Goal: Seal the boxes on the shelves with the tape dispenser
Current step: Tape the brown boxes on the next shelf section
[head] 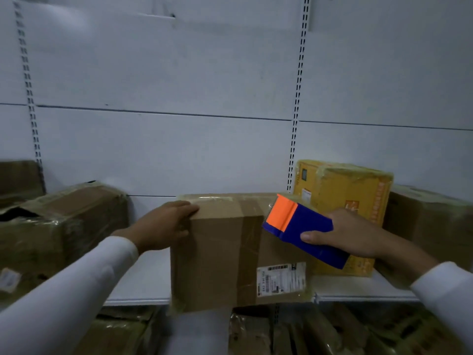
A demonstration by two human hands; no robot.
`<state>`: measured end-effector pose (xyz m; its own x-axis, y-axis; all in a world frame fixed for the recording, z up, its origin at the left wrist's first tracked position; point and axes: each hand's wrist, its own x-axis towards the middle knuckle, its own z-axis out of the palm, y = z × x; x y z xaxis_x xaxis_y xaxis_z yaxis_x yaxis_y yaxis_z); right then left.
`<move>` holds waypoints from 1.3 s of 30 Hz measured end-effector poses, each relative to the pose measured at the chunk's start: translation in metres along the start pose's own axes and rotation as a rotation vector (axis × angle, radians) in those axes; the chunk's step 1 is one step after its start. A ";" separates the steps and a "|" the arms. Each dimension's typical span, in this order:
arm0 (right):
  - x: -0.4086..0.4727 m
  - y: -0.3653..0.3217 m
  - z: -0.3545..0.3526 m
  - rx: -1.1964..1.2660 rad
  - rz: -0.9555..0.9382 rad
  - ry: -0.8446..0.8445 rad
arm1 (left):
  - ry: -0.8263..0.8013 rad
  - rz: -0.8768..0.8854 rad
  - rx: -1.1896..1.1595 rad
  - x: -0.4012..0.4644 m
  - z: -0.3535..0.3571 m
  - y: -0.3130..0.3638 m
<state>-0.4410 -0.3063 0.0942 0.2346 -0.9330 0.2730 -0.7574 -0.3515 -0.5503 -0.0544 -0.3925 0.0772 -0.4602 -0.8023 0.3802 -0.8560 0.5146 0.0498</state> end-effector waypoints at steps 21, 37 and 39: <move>-0.008 0.006 0.035 0.125 -0.037 -0.148 | 0.031 -0.166 0.073 -0.021 -0.004 -0.031; 0.023 -0.057 0.099 0.081 0.025 -0.109 | 0.167 0.011 0.065 -0.015 0.009 -0.082; 0.026 -0.060 0.104 0.067 0.034 -0.130 | 0.241 0.078 0.113 -0.020 0.011 -0.076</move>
<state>-0.3263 -0.3180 0.0522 0.2903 -0.9449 0.1510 -0.7247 -0.3202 -0.6102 0.0174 -0.4186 0.0551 -0.4683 -0.6594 0.5881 -0.8470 0.5245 -0.0864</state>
